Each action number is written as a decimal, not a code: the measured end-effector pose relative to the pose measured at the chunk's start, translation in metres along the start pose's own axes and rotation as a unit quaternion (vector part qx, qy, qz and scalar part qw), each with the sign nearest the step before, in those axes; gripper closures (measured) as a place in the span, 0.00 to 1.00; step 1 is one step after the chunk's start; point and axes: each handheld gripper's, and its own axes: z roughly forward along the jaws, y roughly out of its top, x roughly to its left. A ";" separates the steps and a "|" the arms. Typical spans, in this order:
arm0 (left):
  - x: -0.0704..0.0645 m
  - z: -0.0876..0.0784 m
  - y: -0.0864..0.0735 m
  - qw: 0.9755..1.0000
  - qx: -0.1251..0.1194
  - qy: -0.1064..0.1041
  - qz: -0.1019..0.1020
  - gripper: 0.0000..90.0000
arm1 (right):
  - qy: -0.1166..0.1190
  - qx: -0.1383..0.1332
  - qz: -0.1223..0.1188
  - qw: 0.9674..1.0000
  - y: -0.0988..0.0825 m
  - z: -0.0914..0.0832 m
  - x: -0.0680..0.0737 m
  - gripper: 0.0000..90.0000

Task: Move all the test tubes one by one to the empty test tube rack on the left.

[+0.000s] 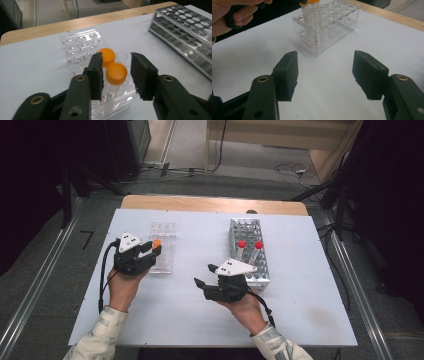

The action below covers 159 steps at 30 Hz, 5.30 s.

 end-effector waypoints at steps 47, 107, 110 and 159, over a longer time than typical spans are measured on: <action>-0.002 -0.010 0.003 1.000 0.000 -0.001 -0.028 0.24 | -0.183 0.000 0.106 0.977 -0.040 -0.030 -0.126 0.69; -0.044 -0.022 0.013 0.996 -0.020 -0.086 0.001 0.24 | -0.028 0.016 0.004 0.999 0.012 0.016 -0.009 0.80; -0.048 -0.022 0.013 0.995 -0.019 -0.097 0.007 0.27 | -0.022 0.022 0.003 0.999 0.012 0.026 -0.006 0.80; -0.037 -0.030 0.008 0.992 0.002 -0.125 0.016 0.78 | 0.001 0.021 -0.009 1.000 0.006 -0.003 -0.009 0.38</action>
